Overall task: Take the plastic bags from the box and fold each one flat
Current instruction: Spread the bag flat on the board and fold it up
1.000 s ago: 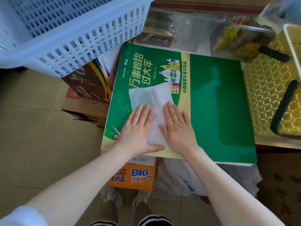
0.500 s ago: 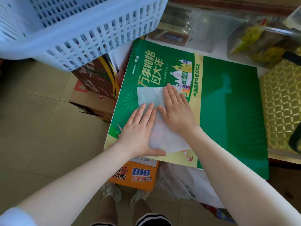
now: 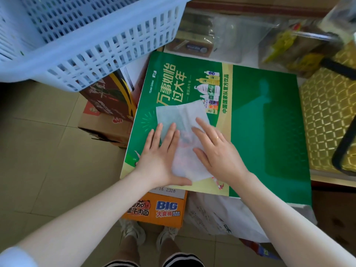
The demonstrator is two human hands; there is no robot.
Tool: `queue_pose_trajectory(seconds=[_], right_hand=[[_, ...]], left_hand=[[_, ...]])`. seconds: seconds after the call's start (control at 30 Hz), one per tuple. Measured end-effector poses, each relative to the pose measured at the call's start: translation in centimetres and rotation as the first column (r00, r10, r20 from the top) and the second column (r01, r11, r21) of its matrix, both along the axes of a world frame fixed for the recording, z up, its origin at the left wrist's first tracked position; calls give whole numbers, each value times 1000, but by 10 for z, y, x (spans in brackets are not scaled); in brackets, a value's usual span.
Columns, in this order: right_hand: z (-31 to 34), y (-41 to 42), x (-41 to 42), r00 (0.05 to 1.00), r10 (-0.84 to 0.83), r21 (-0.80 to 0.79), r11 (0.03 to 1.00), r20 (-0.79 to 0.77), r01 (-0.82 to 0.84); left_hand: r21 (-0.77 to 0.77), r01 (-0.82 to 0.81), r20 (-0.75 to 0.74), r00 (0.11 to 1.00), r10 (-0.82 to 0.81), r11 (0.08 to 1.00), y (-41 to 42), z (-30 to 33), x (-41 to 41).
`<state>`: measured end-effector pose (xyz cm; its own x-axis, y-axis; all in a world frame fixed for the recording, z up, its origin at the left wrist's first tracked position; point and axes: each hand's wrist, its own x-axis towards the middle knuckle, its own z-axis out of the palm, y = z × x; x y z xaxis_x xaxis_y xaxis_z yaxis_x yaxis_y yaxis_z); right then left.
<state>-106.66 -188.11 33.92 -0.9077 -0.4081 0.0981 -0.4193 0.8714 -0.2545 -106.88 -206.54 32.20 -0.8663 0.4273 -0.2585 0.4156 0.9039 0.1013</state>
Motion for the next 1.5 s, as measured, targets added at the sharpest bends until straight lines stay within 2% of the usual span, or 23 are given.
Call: queue_pose_trajectory(seconds=[0.1, 0.17, 0.27, 0.37, 0.53, 0.7, 0.8, 0.9, 0.97, 1.03, 1.13, 1.2, 1.33, 1.43, 1.5], right_hand=[[-4, 20, 25, 992, 55, 44, 997, 114, -61], [-10, 30, 31, 980, 69, 13, 997, 186, -73], [-17, 33, 34, 971, 76, -2, 997, 225, -78], [-20, 34, 34, 967, 88, 17, 995, 239, -95], [-14, 33, 35, 980, 96, 64, 992, 175, -109], [-15, 32, 40, 984, 175, 84, 981, 32, -177], [-10, 32, 40, 995, 83, 18, 996, 50, -84], [-4, 25, 37, 973, -132, -152, 975, 188, 161], [7, 20, 33, 879, -280, -304, 861, 387, 408], [17, 18, 32, 793, -324, -381, 742, 515, 551], [24, 16, 37, 752, -330, -414, 675, 571, 611], [25, 11, 42, 739, -328, -430, 647, 588, 629], [21, -2, 33, 653, -389, -382, 576, 650, 722], [14, -8, 20, 626, -516, -257, 614, 584, 746], [8, -10, 12, 603, -589, -160, 631, 538, 759]], left_hand=[[-24, 61, -9, 998, -61, 998, -7, 6, 5], [11, 144, -54, 988, -143, 990, -13, 7, 12], [73, 275, -106, 958, -267, 959, -23, 1, 25], [114, 300, -92, 952, -291, 947, -28, -4, 34], [87, 314, -81, 948, -308, 945, -36, -1, 26], [68, 342, -85, 938, -336, 937, -38, 7, 19], [92, 337, -82, 941, -330, 937, -38, 6, 19], [162, 294, -70, 956, -286, 942, -38, 5, 18], [335, 171, -24, 985, -173, 927, -36, 6, 17], [528, -42, 107, 994, -17, 848, -34, 11, 18], [677, -264, 226, 963, 147, 687, -33, 16, 25], [654, -321, 266, 945, 188, 685, -30, 17, 29], [604, -362, 228, 932, 281, 710, -17, 15, 24], [557, -431, 219, 901, 375, 710, -10, 14, 13], [493, -437, 180, 897, 403, 752, -7, 15, 9]])
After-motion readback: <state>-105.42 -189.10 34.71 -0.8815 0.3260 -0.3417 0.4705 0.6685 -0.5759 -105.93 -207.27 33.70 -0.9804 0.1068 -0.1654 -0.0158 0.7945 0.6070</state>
